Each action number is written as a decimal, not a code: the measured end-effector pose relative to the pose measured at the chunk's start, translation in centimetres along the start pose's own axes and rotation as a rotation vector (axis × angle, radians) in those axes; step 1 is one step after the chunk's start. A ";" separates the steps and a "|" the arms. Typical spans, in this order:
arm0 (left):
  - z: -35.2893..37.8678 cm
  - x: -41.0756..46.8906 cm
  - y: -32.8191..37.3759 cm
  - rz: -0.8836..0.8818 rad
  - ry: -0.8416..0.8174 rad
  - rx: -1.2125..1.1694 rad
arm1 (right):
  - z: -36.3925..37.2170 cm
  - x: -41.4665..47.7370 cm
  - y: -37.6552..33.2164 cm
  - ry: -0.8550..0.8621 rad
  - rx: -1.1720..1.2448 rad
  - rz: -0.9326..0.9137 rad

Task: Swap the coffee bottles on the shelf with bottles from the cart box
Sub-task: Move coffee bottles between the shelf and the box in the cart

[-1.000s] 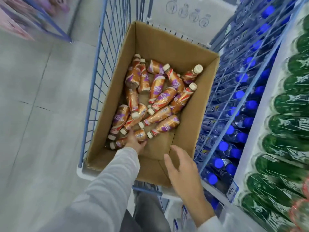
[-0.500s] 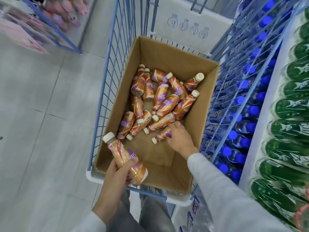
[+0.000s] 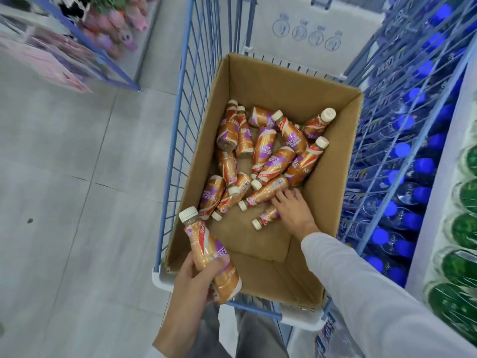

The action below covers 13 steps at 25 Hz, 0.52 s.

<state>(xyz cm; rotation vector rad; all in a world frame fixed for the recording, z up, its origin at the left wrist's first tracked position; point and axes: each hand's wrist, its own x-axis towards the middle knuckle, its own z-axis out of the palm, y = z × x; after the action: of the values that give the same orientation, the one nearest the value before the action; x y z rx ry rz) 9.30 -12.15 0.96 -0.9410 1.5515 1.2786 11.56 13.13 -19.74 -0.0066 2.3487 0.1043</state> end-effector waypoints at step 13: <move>-2.1 -2.9 2.9 0.253 -0.201 0.236 | -8.2 -9.9 -4.0 0.237 0.990 0.324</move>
<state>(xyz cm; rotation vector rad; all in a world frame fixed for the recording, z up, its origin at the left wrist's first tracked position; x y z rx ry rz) 7.21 -13.61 4.75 -0.4633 1.6534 1.2849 12.86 8.19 -7.23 0.8759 2.3667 -0.9411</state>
